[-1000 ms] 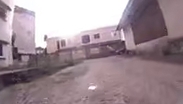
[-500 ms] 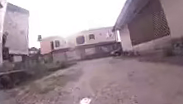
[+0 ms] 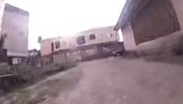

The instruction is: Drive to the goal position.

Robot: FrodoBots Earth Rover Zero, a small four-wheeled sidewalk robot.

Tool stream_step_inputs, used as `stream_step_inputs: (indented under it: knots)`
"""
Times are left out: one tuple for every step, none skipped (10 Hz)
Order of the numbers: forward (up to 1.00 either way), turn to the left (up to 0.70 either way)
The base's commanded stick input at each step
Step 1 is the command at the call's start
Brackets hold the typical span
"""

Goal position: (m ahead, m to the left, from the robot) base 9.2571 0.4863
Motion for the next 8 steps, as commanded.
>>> stream_step_inputs:
  knots:
    - [1.0,0.0]
    - [1.0,0.0]
    - [1.0,0.0]
    - [1.0,0.0]
    - [1.0,0.0]
    - [1.0,0.0]
    - [1.0,0.0]
    - [1.0,0.0]
